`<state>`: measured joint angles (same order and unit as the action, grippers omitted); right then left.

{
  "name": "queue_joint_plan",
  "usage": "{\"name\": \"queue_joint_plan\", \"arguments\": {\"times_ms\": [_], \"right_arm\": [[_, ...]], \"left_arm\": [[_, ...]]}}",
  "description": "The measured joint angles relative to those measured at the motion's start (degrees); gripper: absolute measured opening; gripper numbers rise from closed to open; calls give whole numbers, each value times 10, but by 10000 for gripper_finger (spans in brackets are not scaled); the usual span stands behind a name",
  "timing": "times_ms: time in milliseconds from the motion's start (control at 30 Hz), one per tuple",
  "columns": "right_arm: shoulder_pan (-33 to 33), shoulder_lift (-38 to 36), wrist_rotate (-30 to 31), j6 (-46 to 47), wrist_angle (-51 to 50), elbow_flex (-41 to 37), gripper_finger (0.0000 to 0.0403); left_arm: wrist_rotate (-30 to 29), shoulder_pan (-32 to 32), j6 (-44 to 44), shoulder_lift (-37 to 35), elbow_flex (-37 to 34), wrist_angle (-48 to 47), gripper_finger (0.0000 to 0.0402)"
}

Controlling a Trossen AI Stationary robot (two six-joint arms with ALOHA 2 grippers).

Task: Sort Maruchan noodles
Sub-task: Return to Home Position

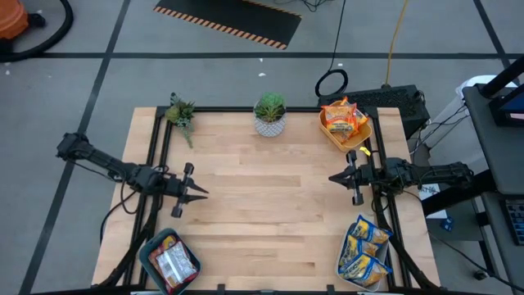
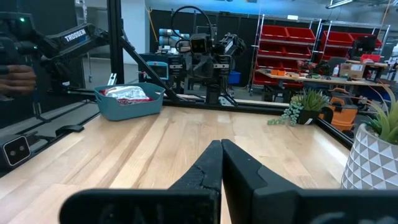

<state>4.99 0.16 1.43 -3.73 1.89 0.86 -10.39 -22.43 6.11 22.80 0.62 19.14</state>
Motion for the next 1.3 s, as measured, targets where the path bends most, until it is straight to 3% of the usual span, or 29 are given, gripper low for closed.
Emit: {"name": "queue_joint_plan", "arguments": {"times_ms": [133, 467, 933, 1300], "right_arm": [[0, 0, 0, 0, 0, 0, 0], [0, 0, 0, 0, 0, 0, 0], [0, 0, 0, 0, 0, 0, 0], [0, 0, 0, 0, 0, 0, 0]], "left_arm": [[6, 30, 0, 0, 0, 2, 76], [90, 103, -2, -31, 0, 3, 76], [69, 175, -18, -131, 0, -109, 76], [79, 184, -5, -209, 0, -149, 76]]}}
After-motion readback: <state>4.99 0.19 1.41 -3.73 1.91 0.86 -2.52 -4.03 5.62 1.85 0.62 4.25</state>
